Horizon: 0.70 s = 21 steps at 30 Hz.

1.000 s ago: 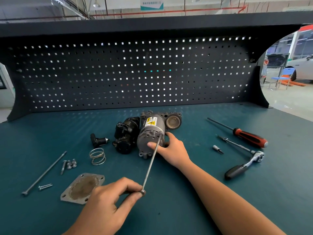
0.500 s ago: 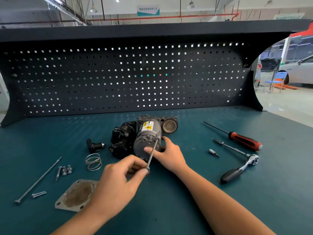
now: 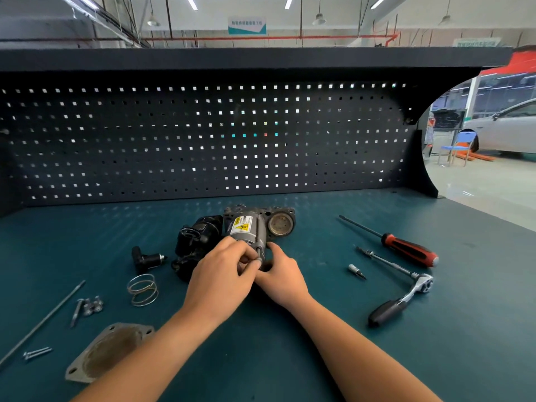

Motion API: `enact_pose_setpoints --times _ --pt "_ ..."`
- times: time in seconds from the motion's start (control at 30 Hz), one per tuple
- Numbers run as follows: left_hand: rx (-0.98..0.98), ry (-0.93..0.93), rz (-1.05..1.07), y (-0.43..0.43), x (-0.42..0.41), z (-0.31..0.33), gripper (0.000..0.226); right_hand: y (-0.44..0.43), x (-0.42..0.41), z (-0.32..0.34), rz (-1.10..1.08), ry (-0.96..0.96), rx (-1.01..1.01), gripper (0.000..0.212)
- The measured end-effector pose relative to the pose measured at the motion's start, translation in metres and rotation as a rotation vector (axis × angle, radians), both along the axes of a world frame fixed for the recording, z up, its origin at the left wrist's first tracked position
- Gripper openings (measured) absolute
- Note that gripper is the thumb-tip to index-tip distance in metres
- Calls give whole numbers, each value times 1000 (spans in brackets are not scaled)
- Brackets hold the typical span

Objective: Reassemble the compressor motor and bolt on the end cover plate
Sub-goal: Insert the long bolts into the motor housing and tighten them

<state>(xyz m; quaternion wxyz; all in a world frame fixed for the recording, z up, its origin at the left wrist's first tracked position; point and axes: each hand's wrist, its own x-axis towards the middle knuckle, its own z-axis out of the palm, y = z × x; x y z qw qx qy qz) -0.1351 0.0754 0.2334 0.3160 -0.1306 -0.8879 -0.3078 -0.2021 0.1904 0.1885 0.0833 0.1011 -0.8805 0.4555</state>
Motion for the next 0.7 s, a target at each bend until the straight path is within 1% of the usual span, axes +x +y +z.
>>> enact_pose_setpoints --times 0.07,0.13,0.37,0.47,0.6,0.7 --pt "-12 5 0 1 -2 0 5 0 0 -1 15 14 -11 83" --pt "-23 10 2 0 -4 0 3 0 -1 -2 27 35 -1 87" --pt "-50 23 32 -2 -11 2 2 -1 -2 0 60 92 118 76" --pt "-69 40 35 -2 -13 2 2 0 -3 0 65 98 133 77" --pt "-77 49 36 0 -15 0 2 -1 -3 -1 43 62 125 86" --pt "-77 52 30 -1 -17 0 1 -1 -3 -2 49 38 106 81"
